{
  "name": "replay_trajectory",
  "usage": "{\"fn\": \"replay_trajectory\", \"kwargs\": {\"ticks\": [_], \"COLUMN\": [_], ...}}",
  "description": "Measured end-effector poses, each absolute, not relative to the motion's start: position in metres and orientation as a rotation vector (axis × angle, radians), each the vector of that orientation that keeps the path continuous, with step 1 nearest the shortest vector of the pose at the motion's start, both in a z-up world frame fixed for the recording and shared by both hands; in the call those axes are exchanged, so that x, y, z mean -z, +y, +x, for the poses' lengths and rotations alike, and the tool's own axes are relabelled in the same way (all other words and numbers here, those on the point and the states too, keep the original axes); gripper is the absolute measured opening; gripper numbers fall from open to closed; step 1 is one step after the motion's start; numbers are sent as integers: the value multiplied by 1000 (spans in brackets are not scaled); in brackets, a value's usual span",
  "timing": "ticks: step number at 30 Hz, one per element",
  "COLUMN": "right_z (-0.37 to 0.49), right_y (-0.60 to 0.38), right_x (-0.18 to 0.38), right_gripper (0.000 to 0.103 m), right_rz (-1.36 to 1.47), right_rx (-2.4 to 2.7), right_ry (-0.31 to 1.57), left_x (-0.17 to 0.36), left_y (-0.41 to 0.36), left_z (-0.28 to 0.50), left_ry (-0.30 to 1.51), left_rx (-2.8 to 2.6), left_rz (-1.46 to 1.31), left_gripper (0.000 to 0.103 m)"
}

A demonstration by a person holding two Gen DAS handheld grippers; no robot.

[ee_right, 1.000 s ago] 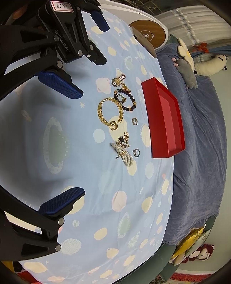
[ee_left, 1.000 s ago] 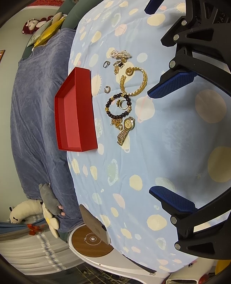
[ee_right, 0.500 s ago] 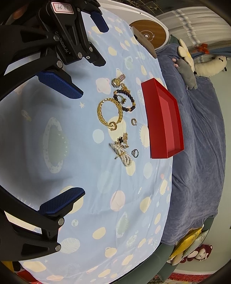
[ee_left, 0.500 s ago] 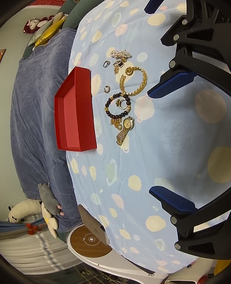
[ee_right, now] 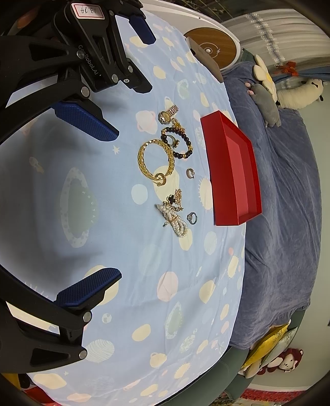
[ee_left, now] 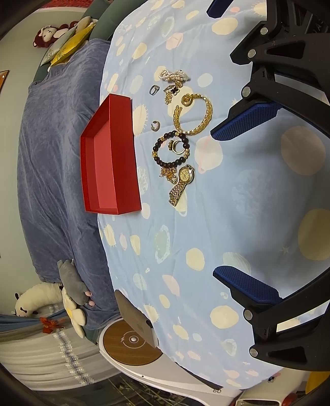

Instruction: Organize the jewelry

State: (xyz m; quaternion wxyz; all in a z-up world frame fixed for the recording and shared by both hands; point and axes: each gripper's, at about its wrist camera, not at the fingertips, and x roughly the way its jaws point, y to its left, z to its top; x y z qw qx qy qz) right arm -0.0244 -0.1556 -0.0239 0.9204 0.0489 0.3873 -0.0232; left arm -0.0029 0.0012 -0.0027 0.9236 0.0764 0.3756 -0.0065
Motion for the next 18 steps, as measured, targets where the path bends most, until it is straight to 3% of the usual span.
{"fn": "replay_trajectory", "kwargs": {"ticks": [18], "right_z": [-24], "right_y": [-156], "right_x": [24], "right_gripper": [98], "right_rz": [101], "right_rx": [47], "right_ry": [795], "left_x": [5], "left_y": [0], "left_z": [-4], "left_ry": [759], "left_rx": [4], "left_rz": [167], "left_gripper": [96]}}
